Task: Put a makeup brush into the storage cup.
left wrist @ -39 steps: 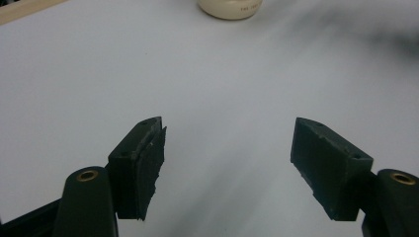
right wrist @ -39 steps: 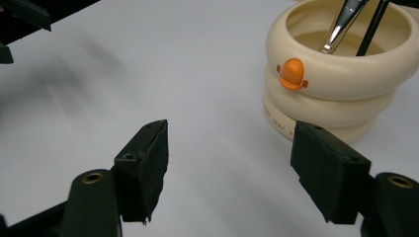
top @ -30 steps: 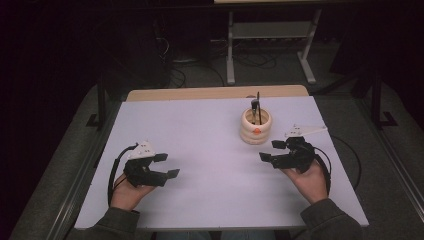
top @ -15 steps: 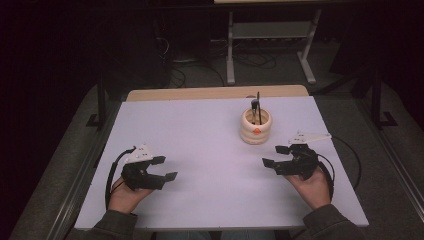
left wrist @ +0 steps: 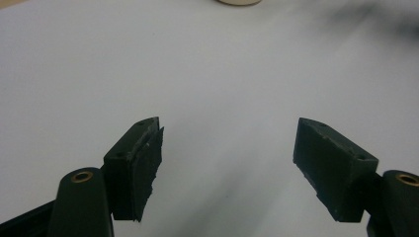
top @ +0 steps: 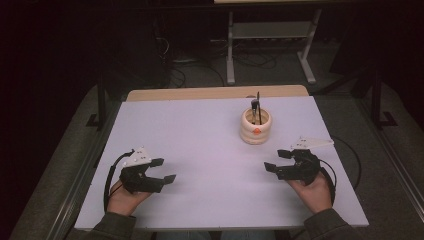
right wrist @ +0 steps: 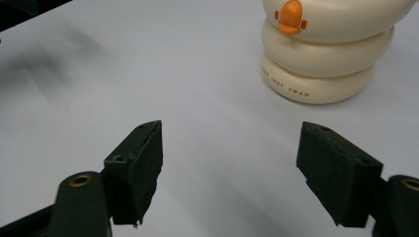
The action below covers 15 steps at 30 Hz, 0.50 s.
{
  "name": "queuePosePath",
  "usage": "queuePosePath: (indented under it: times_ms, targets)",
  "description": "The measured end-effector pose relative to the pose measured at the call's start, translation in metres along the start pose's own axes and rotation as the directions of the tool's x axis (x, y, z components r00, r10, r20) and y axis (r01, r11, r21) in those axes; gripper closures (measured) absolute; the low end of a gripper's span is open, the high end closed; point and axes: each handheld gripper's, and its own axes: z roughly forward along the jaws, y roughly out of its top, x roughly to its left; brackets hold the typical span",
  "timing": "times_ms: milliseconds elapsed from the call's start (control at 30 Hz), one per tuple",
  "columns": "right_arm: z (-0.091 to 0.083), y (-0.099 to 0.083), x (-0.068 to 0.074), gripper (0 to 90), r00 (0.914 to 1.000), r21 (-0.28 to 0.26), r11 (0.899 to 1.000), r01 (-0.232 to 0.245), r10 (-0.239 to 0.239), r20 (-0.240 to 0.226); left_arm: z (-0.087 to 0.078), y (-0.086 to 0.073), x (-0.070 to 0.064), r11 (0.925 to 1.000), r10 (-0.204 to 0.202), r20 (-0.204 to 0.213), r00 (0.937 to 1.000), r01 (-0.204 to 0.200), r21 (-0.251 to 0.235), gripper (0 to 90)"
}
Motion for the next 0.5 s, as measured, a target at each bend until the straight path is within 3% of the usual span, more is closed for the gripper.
queuePosePath:
  times_ms: [500]
  targets:
    - [-0.0009, -0.0106, -0.0014, 25.2, 1.0, 0.0, 1.0, -0.003, 0.003, 0.003, -0.001, -0.006, -0.0011, 1.0, 0.001, 0.001, 1.0, -0.001, -0.009, 25.9]
